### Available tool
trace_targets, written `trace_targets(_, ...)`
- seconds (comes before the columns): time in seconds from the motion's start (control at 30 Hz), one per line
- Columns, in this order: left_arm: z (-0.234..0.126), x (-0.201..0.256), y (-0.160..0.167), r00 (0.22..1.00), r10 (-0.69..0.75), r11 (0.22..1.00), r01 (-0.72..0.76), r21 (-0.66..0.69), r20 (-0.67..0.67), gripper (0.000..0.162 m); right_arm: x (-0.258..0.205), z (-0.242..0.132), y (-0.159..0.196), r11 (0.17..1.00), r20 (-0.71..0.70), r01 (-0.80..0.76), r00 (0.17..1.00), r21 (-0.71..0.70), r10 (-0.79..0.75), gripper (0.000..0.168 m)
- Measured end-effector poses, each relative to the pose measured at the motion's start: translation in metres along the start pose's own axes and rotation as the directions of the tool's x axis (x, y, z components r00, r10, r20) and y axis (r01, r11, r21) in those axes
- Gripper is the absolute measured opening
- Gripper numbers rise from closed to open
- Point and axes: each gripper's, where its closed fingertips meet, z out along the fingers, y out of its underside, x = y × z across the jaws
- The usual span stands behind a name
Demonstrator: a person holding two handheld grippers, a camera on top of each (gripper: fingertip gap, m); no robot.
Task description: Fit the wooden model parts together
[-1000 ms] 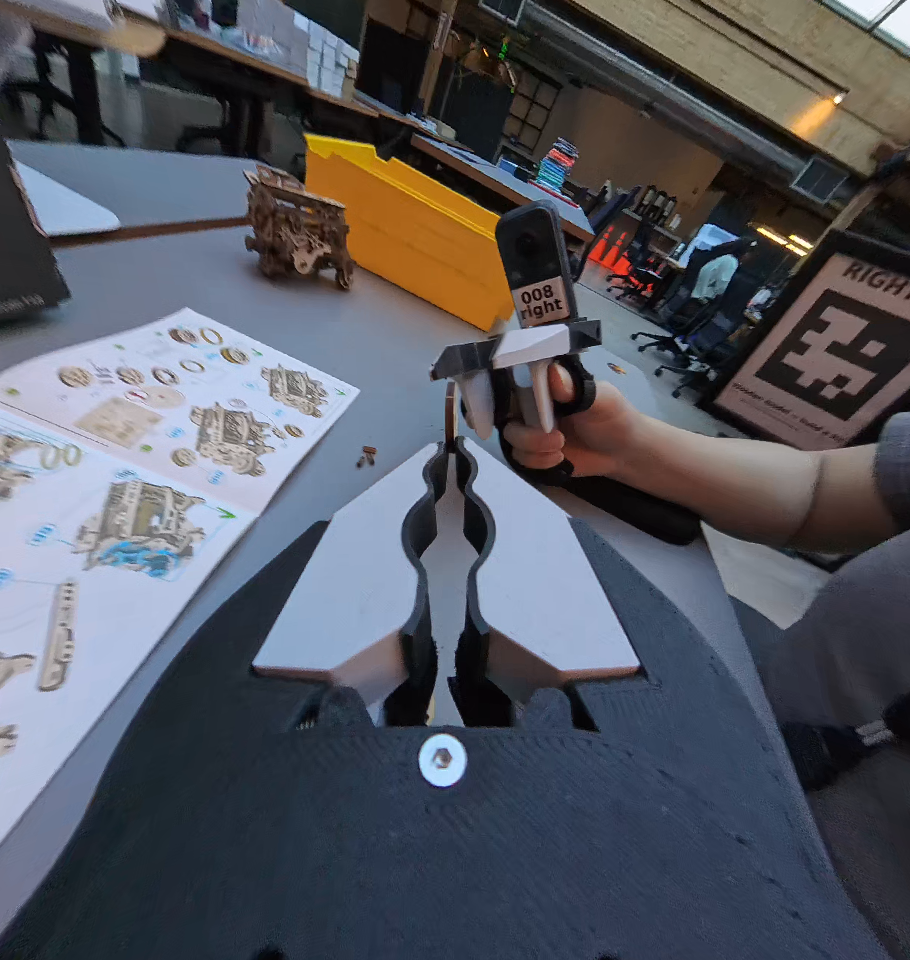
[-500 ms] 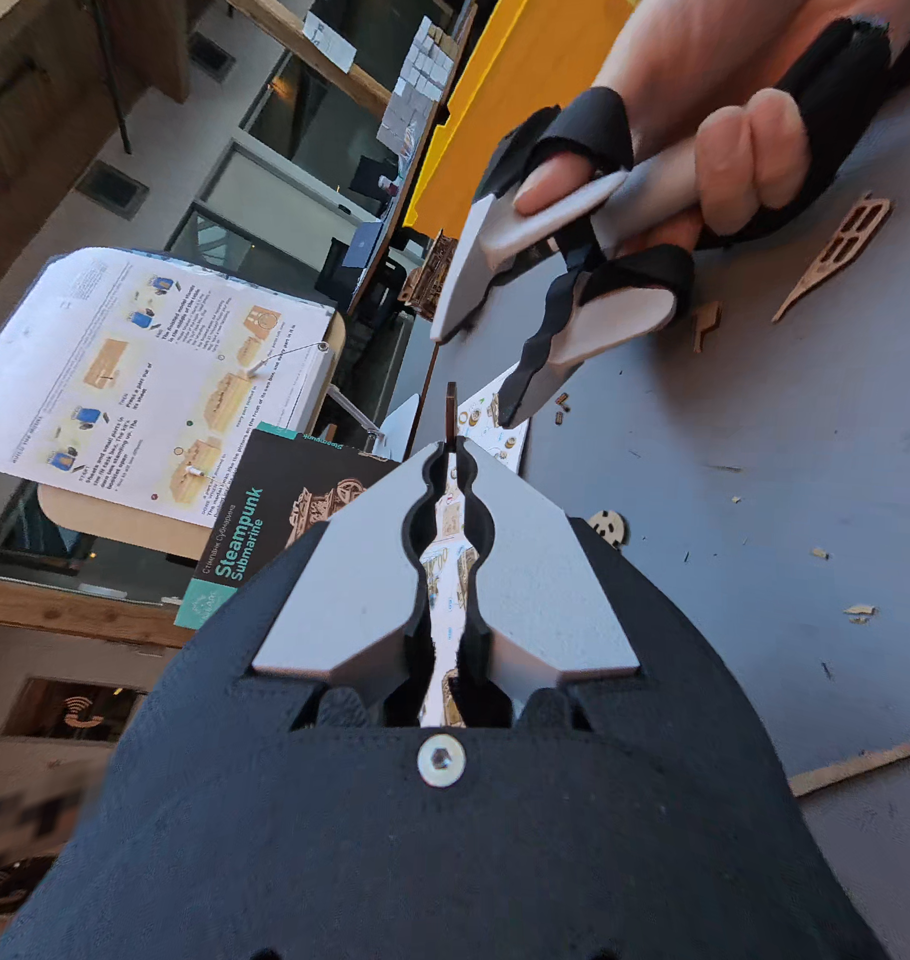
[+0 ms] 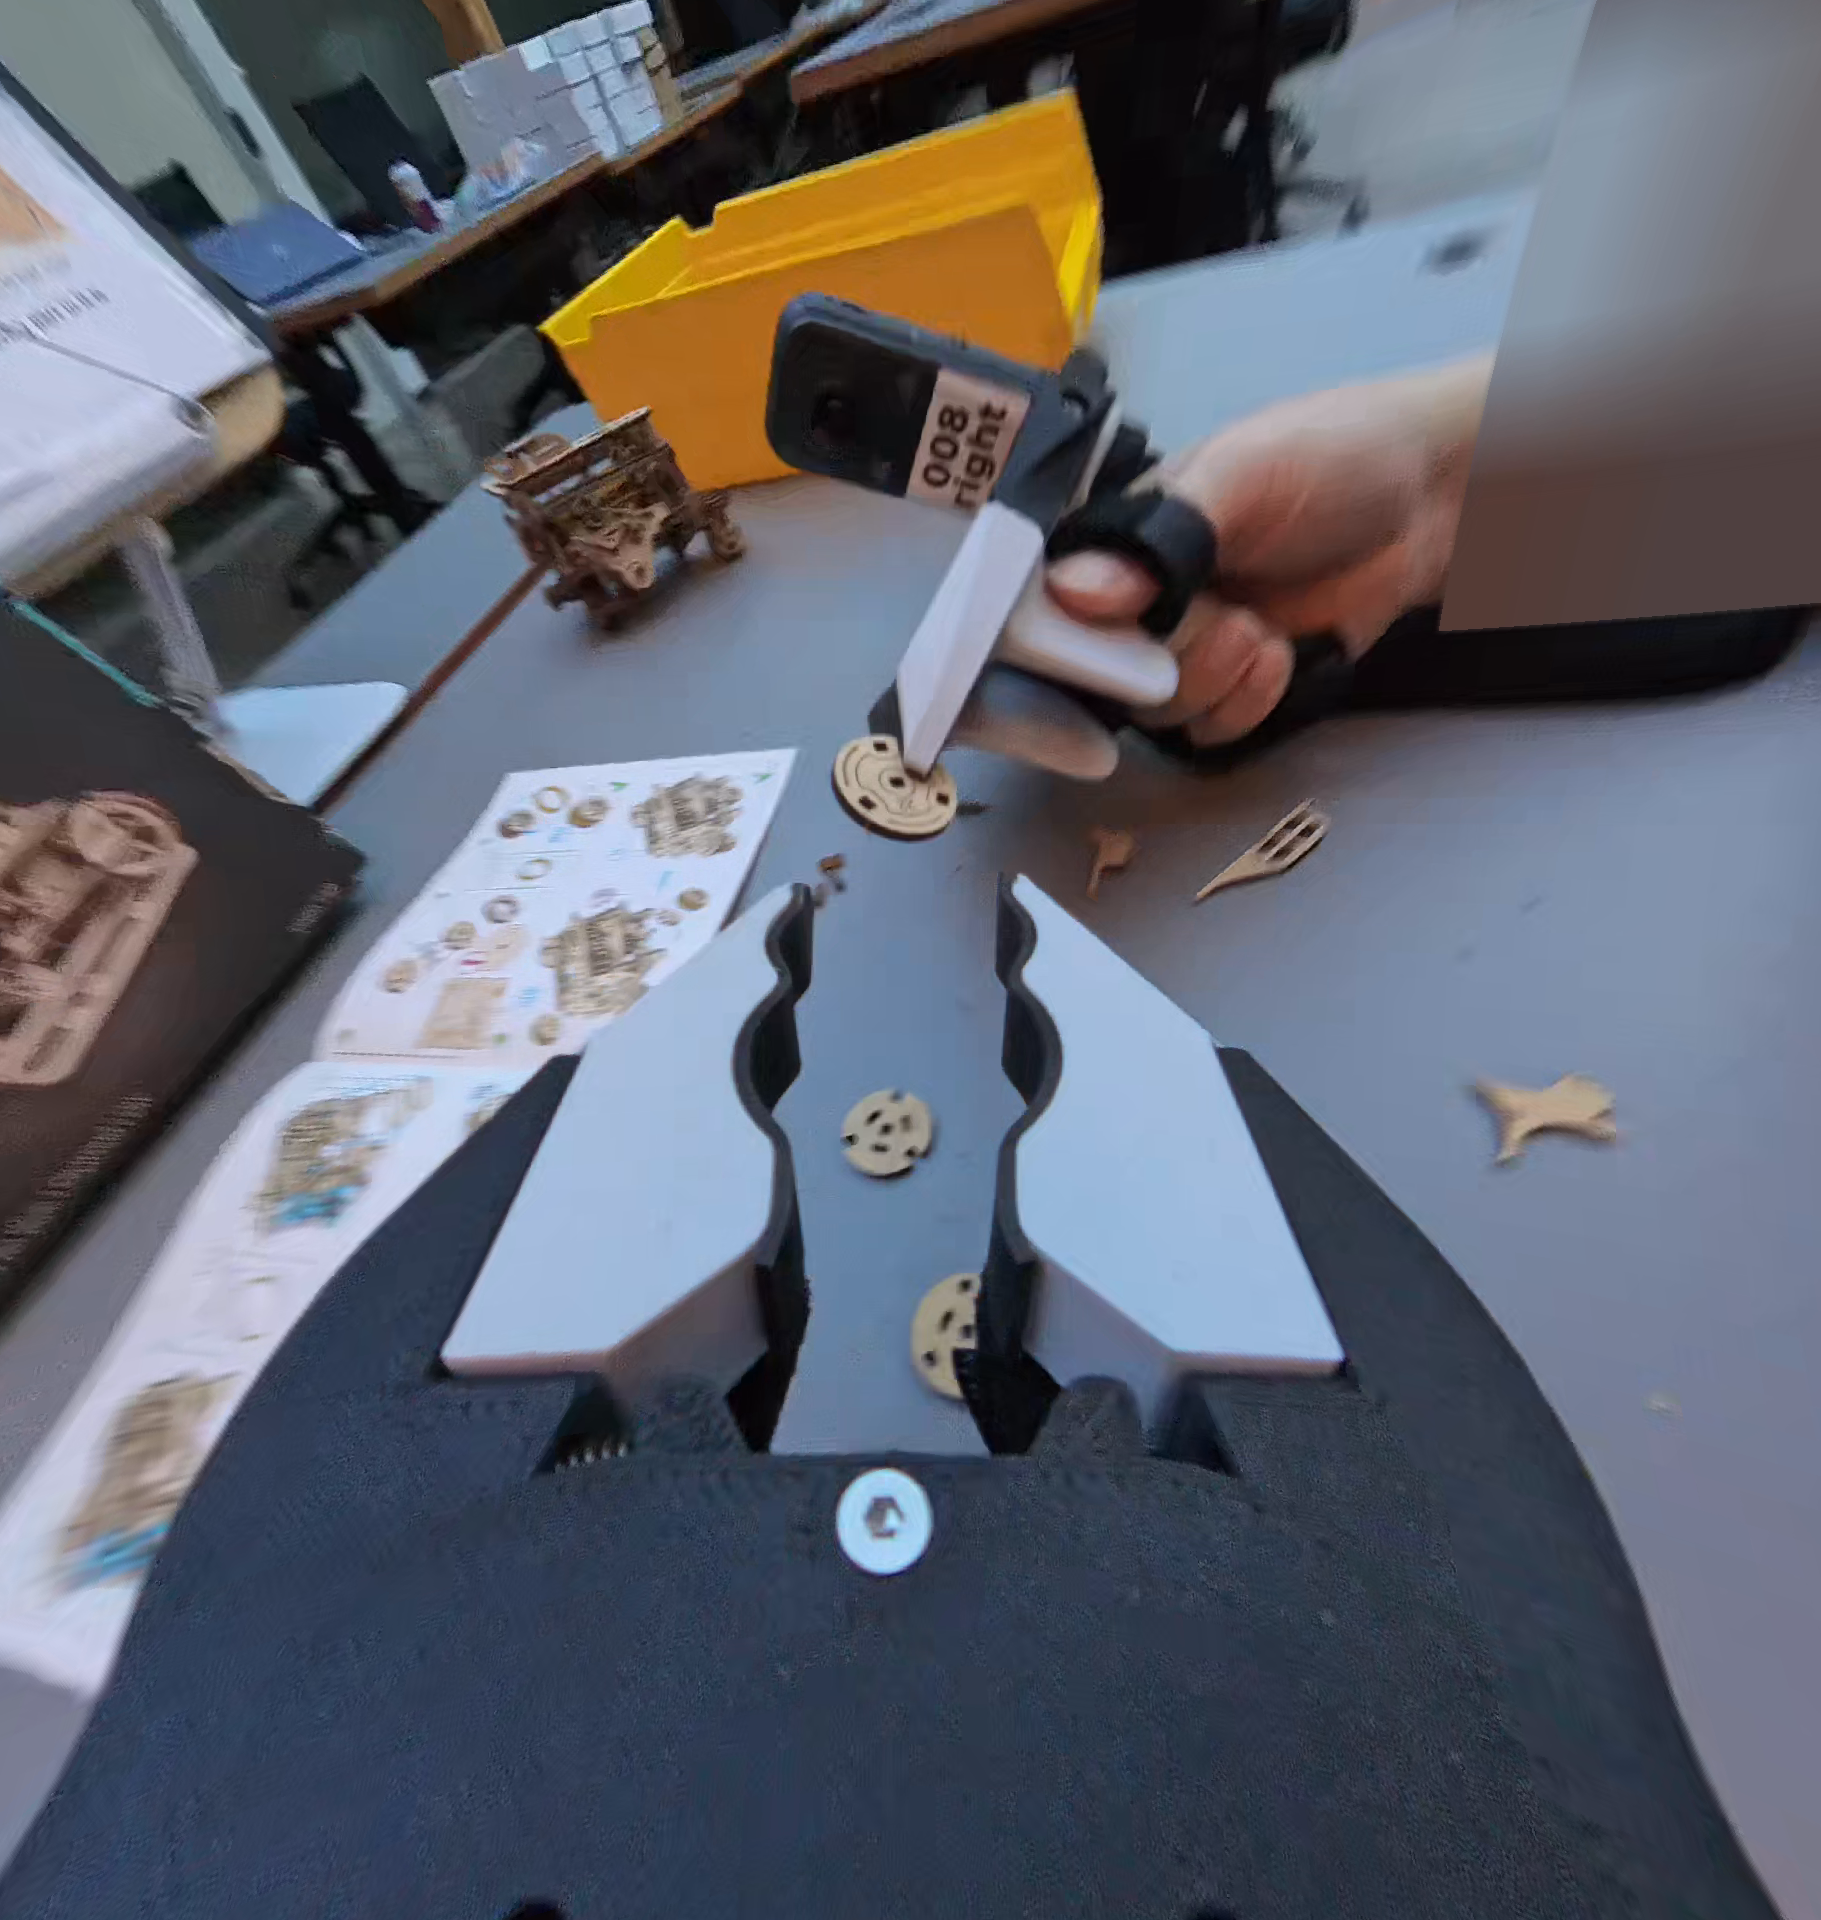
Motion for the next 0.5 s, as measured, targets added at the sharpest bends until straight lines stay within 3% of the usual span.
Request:
trace_targets(0.07, -0.005, -0.005, -0.016, 0.946, -0.300, 0.946, 0.311, 0.088, -0.125, 0.034, -0.001, 0.003, 0.006, 0.993, -0.042, 0.101, 0.994, -0.062, -0.104, 0.001)
trace_targets(0.13, -0.007, -0.007, -0.019, 0.854, -0.463, 0.867, 0.493, 0.081, -0.237, 0.021, -0.001, 0.006, 0.010, 0.978, -0.064, 0.186, 0.979, -0.096, -0.193, 0.001)
trace_targets(0.27, -0.001, 0.001, -0.005, 0.823, -0.503, 0.855, 0.519, -0.009, -0.264, 0.006, 0.000, 0.009, 0.015, 0.964, -0.079, 0.230, 0.967, -0.138, -0.242, 0.001)
trace_targets(0.5, 0.003, 0.005, 0.001, 0.744, -0.588, 0.796, 0.602, -0.063, -0.318, 0.006, 0.002, 0.008, 0.016, 0.970, -0.069, 0.202, 0.975, -0.133, -0.212, 0.001)
